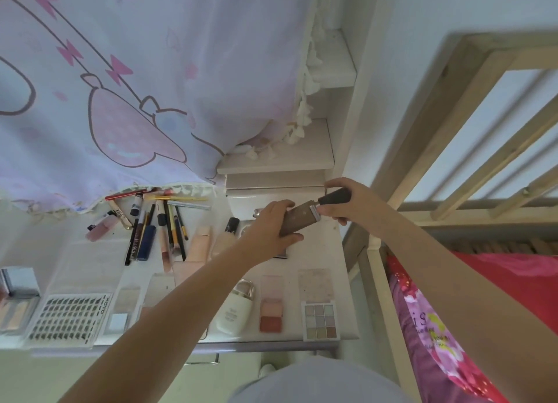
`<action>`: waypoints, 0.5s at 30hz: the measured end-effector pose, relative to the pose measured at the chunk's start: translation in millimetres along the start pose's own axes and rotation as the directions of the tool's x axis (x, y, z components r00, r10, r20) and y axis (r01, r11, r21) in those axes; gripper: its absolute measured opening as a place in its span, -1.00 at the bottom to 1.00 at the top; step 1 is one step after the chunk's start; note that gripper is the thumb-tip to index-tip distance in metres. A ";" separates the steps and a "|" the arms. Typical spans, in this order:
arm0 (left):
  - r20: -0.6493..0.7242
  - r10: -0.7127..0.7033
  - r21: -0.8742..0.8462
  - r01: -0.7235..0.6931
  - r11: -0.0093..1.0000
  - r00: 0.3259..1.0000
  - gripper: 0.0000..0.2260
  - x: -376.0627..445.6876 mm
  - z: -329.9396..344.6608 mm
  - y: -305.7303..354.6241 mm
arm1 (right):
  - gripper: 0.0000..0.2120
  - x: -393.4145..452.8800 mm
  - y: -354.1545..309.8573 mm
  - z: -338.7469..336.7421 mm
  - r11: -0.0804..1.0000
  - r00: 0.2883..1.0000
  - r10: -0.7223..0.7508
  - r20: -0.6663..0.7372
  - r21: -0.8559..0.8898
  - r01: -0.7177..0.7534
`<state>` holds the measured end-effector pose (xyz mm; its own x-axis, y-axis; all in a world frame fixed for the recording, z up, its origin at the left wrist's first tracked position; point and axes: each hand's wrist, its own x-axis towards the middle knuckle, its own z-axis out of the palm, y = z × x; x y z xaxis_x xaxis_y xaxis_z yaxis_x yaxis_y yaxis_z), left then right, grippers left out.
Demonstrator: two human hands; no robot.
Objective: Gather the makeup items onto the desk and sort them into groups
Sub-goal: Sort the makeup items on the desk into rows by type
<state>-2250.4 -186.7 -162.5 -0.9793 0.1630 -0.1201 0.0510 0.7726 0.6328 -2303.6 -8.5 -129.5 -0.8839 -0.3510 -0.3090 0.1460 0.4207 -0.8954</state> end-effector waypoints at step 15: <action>0.100 -0.056 -0.127 0.068 0.990 0.993 -0.43 5.7 21.3 2.4 | -0.60 -4.2 8.6 -26.2 0.971 0.988 -0.009 0.154 -0.237 0.045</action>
<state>-2251.7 -170.9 -178.0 -0.9561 0.1800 -0.2311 -0.0414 0.6977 0.7151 -2310.3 18.5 -127.5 -0.8060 -0.4796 -0.3470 -0.0037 0.5903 -0.8072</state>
